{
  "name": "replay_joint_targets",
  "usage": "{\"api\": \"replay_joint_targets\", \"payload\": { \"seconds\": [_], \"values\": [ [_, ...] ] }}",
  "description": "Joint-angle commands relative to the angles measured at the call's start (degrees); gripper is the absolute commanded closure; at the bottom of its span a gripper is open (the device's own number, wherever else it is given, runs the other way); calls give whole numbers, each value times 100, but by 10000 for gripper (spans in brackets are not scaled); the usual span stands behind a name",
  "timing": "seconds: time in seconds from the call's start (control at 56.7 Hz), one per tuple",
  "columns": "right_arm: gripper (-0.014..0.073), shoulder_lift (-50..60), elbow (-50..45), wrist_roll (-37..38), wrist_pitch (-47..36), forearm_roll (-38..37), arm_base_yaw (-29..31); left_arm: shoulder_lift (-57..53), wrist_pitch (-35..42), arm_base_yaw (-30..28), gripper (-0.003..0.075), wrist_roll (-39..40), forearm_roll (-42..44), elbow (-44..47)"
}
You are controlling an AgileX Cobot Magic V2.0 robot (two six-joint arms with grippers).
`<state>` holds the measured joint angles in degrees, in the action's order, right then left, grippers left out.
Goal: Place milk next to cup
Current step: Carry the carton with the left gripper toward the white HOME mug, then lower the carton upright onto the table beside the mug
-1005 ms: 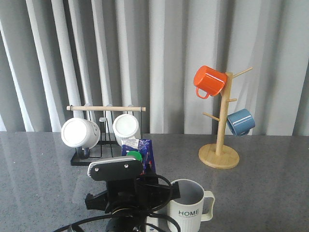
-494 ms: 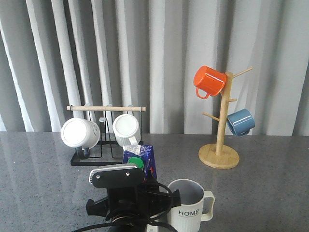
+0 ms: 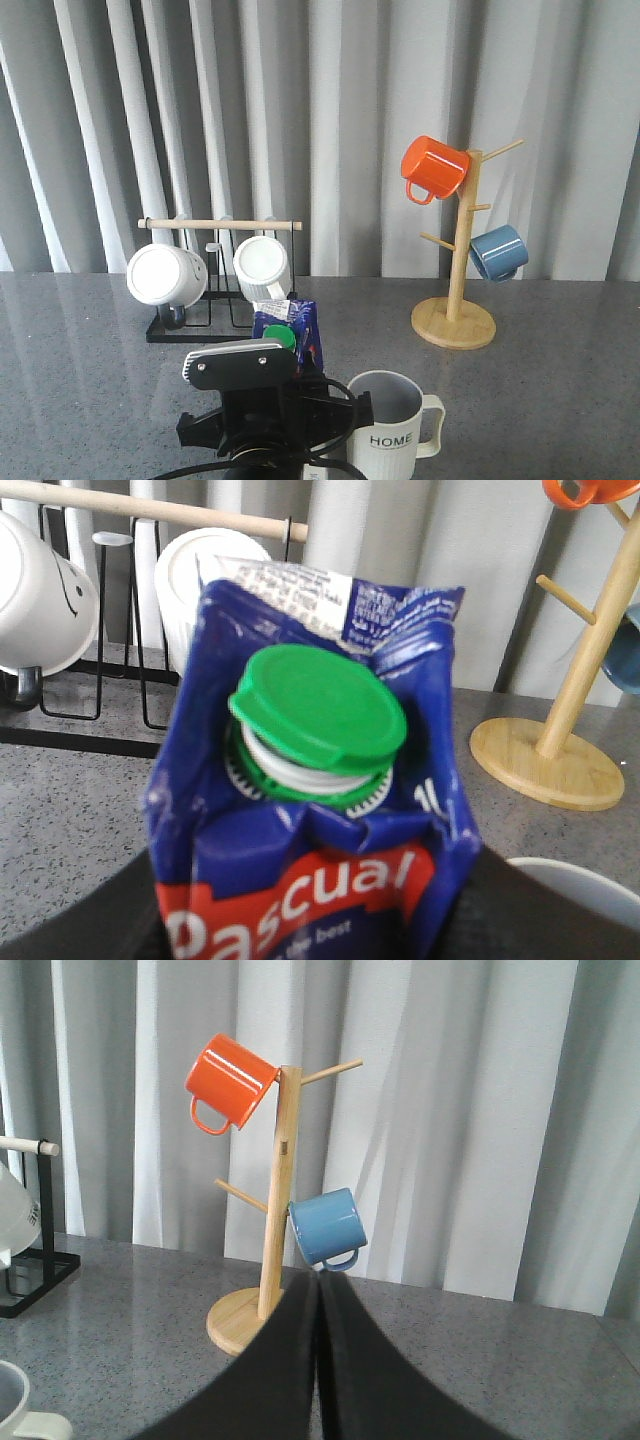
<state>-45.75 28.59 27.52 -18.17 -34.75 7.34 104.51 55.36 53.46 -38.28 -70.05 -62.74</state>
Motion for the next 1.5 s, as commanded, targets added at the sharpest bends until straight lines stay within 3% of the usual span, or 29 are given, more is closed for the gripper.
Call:
{"api": "replay_joint_targets", "payload": {
  "seconds": [0.0,0.441,0.547,0.758,1.111,1.481],
  "values": [
    [602,8,177,-57,-355,33,27,-245,271,23,413,56,232,-106],
    [602,8,177,-52,-355,33,27,-245,231,23,389,49,254,-106],
    [602,8,177,-52,-355,33,27,-250,186,23,299,-33,377,-106],
    [602,8,177,-52,-355,33,27,-250,226,23,-15,-604,357,-106],
    [602,8,177,-52,-355,33,27,-453,184,41,7,-582,822,-111],
    [602,8,177,-52,-355,33,27,-1792,316,41,36,-715,1136,-111]
  ]
}}
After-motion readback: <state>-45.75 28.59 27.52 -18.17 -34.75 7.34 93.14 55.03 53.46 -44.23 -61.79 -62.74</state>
